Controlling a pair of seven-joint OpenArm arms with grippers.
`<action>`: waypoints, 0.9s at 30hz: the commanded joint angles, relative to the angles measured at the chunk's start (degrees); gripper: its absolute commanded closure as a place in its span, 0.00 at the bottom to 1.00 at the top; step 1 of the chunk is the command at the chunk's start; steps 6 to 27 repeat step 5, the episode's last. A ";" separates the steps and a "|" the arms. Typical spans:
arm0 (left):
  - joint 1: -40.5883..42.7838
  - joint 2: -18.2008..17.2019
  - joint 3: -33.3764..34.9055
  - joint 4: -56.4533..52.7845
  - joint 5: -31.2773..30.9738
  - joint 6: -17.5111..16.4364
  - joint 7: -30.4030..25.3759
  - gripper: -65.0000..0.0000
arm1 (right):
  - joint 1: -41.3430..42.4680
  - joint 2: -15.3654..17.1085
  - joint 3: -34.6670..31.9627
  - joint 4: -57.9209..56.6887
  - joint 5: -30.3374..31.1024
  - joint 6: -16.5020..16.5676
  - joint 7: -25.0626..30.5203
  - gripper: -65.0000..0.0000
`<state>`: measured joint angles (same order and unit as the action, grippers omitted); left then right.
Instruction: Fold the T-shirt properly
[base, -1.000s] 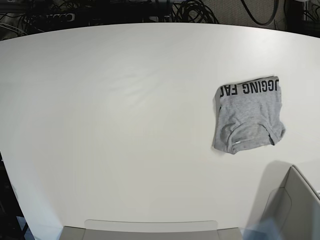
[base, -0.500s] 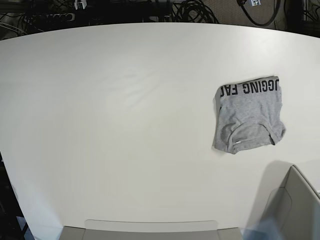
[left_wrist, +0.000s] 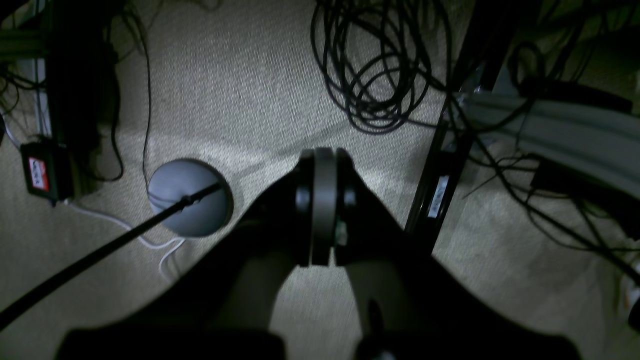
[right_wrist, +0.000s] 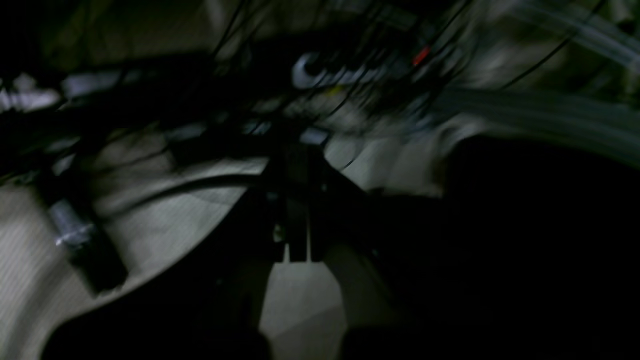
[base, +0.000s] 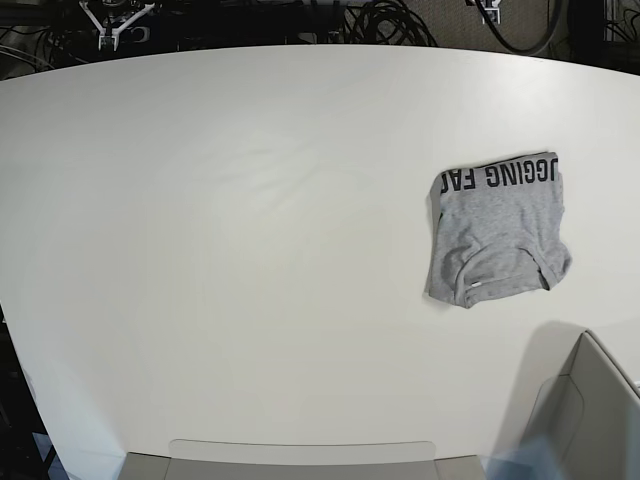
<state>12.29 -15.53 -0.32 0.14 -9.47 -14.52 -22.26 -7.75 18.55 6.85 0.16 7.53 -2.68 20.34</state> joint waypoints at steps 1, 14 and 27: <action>0.76 -0.08 -0.08 -0.14 -0.33 0.24 -0.11 1.00 | -0.47 0.66 -0.04 -0.16 0.07 0.00 0.19 1.00; 0.76 1.07 0.01 -0.14 -0.42 0.24 -0.11 1.00 | -0.30 0.31 0.05 -0.16 0.07 0.00 0.28 1.00; 0.76 1.07 0.01 -0.14 -0.42 0.24 -0.11 1.00 | -0.30 0.31 0.05 -0.16 0.07 0.00 0.28 1.00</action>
